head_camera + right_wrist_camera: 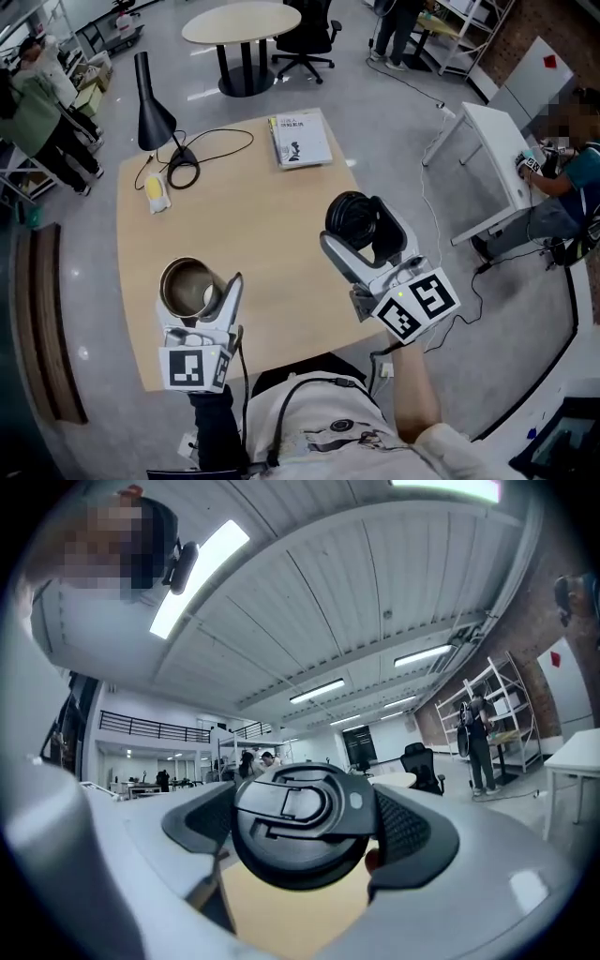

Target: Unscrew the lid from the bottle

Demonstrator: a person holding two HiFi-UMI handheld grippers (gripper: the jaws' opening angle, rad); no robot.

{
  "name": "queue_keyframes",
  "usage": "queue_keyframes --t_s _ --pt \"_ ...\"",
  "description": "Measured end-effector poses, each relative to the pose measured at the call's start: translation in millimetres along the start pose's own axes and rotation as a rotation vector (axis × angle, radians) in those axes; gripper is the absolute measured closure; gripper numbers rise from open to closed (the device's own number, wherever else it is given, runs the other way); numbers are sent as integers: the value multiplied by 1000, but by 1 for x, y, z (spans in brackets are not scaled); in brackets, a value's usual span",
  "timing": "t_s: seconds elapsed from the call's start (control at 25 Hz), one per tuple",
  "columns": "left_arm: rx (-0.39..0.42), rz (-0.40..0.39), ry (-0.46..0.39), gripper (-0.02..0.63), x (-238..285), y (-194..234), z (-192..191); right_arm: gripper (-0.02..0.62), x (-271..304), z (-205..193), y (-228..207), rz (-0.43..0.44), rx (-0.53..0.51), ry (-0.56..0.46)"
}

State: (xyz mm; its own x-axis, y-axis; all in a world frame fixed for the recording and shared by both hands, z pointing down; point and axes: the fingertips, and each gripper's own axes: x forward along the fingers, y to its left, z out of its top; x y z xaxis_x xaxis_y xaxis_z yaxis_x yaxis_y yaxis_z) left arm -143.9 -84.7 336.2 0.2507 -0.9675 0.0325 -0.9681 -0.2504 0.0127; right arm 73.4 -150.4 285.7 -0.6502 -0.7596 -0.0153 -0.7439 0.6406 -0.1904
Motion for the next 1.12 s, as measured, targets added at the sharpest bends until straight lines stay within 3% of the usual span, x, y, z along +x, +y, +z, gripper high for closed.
queue_keyframes --t_s 0.28,0.8,1.12 --pt "22 19 -23 172 18 -10 15 140 0 19 -17 7 -61 -30" --pt "59 40 -16 172 24 -27 19 141 5 29 -9 118 -21 -97" --pt "65 -10 4 172 34 -45 14 141 1 26 -4 121 -47 -80"
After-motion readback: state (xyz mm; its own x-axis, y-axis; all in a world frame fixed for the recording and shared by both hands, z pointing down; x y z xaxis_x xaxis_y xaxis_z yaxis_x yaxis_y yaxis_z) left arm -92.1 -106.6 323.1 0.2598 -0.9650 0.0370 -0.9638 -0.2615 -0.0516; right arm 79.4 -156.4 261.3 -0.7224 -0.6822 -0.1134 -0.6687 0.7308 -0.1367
